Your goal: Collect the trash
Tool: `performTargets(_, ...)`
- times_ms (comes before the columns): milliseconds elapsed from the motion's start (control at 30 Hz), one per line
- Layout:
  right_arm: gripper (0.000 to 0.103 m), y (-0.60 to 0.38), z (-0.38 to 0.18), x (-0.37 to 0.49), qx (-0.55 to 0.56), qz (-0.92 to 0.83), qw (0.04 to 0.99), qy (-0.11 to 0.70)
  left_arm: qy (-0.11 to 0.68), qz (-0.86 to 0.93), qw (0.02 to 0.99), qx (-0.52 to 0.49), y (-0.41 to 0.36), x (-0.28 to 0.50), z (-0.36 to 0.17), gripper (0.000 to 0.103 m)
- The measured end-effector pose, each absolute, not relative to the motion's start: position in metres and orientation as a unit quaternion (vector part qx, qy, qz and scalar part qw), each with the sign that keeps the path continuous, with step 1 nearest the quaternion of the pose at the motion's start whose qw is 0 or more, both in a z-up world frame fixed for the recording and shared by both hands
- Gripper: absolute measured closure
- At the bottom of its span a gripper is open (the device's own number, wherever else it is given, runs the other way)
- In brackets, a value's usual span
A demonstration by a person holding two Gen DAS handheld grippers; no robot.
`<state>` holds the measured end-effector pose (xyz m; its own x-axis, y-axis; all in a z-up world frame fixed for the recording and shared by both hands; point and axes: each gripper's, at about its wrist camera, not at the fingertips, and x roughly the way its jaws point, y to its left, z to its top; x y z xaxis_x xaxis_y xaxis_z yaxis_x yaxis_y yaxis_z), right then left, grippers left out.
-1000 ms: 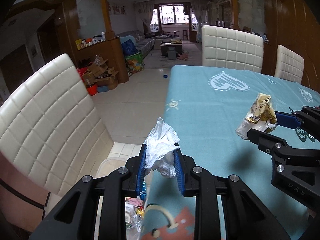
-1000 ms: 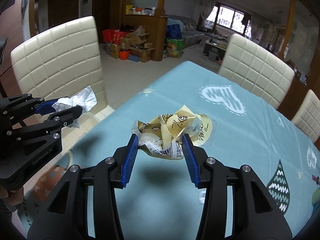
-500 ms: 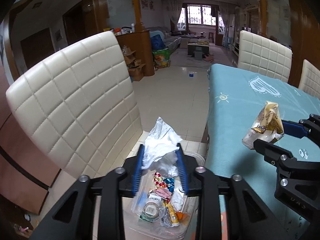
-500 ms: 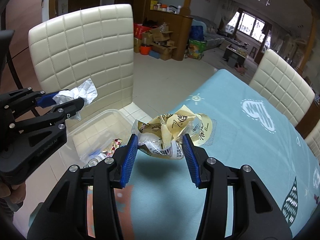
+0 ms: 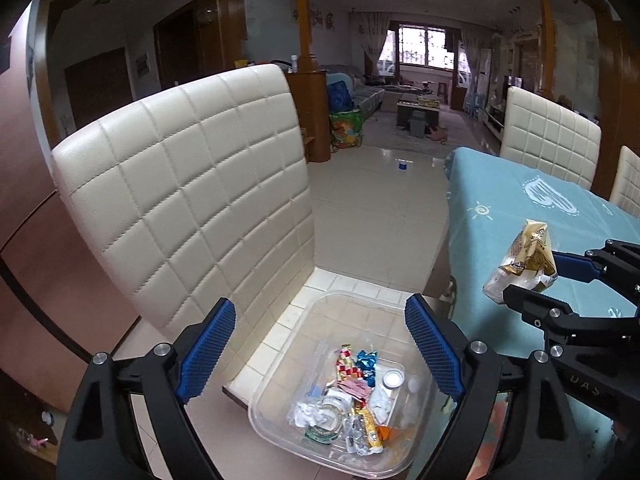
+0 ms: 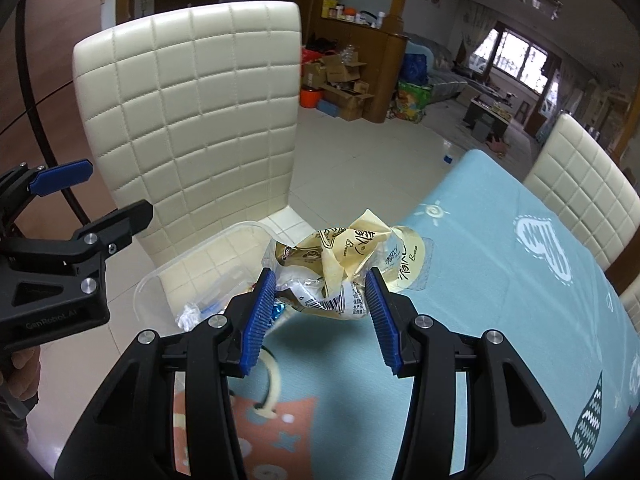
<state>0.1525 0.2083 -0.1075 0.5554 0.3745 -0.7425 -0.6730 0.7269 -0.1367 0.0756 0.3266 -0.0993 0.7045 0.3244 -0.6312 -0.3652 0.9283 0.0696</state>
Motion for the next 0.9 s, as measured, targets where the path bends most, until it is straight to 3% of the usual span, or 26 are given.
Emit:
performTargets(200, 0.052, 0.227, -0.104, 0.145, -0.214, 0.327, 0.852, 0.348, 0.334, 0.201, 0.919, -0.058, 0.347, 0.068, -0.098, 0.018)
performTargets(267, 0.042, 0.230, -0.101, 0.143, -0.211, 0.340, 0.849, 0.346, 0.333, 0.210, 0.917, -0.066, 0.353, 0.065, -0.097, 0.018)
performTargets(333, 0.019, 0.231, -0.098, 0.138, -0.214, 0.335, 0.856, 0.330, 0.332, 0.214, 0.916, -0.070, 0.357, 0.064, -0.097, 0.018)
performTargets(533, 0.018, 0.220, -0.098, 0.130, -0.232, 0.314, 0.870, 0.301, 0.337, 0.219, 0.913, -0.073, 0.359, 0.061, -0.099, 0.018)
performTargets(900, 0.013, 0.165, -0.091, 0.148, -0.160, 0.261, 0.890, 0.338, 0.341, 0.189, 0.919, -0.062, 0.324, 0.071, -0.101, 0.018)
